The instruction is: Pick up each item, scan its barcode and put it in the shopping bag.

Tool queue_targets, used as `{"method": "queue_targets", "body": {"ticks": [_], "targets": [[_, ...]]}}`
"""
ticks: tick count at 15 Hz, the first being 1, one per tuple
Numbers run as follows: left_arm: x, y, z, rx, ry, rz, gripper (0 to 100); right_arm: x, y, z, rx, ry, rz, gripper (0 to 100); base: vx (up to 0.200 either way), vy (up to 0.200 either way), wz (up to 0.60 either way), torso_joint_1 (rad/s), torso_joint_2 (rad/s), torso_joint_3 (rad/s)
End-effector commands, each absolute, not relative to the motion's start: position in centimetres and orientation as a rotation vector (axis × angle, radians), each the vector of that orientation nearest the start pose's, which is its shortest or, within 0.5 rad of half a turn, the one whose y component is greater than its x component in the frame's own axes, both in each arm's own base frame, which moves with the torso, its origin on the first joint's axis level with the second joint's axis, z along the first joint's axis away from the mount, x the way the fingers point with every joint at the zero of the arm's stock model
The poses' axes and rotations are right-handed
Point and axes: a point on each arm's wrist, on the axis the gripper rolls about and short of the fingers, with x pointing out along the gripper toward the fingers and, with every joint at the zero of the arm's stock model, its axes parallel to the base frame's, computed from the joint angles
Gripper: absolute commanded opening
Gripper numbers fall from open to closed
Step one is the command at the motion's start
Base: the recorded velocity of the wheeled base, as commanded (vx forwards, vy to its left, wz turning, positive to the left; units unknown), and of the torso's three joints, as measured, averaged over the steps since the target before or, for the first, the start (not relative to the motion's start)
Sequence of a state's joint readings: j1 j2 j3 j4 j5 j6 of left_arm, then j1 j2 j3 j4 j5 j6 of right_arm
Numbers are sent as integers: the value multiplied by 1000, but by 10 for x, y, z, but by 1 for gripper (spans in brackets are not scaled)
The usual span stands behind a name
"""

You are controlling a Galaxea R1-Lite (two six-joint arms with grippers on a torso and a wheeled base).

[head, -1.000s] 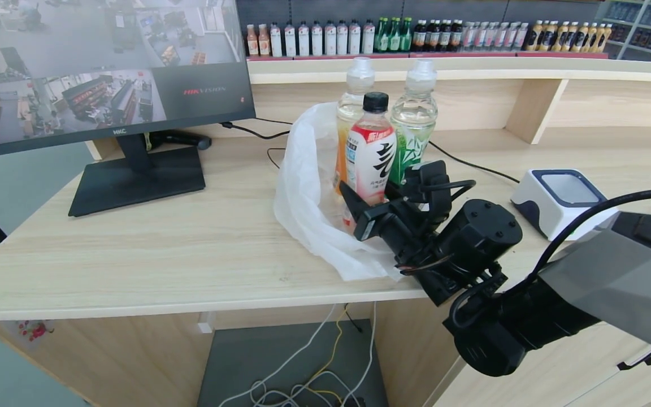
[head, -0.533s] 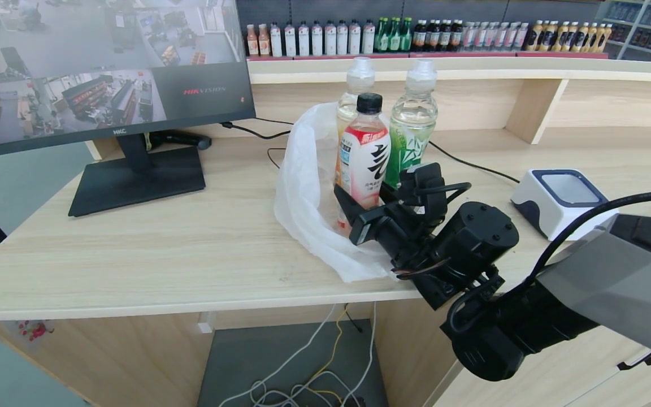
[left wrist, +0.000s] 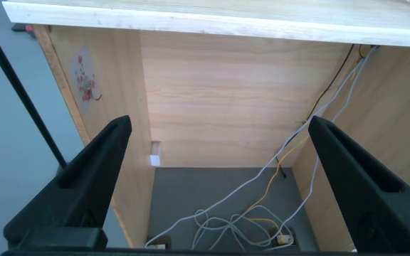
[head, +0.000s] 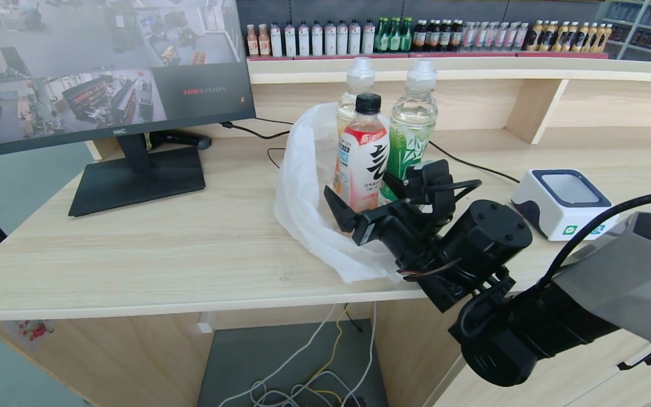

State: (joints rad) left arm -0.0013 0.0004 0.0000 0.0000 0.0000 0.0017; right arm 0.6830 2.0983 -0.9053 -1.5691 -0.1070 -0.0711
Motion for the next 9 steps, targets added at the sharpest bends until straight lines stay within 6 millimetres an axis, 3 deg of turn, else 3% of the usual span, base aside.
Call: {"method": "queue_targets", "body": {"ticks": [1,7,9], "targets": [[-23,0,75,2,0,-2,100,290,233,174,88,-396,555,100,0,0,0,0,0,0],[-23,0,75,2,0,-2,100,236,182,212,96,-436,531,100,0,0,0,0,0,0],[-23,0,75,2,0,-2,100,202,131,215,65,-426,455,100,0,0,0,0,0,0]]}}
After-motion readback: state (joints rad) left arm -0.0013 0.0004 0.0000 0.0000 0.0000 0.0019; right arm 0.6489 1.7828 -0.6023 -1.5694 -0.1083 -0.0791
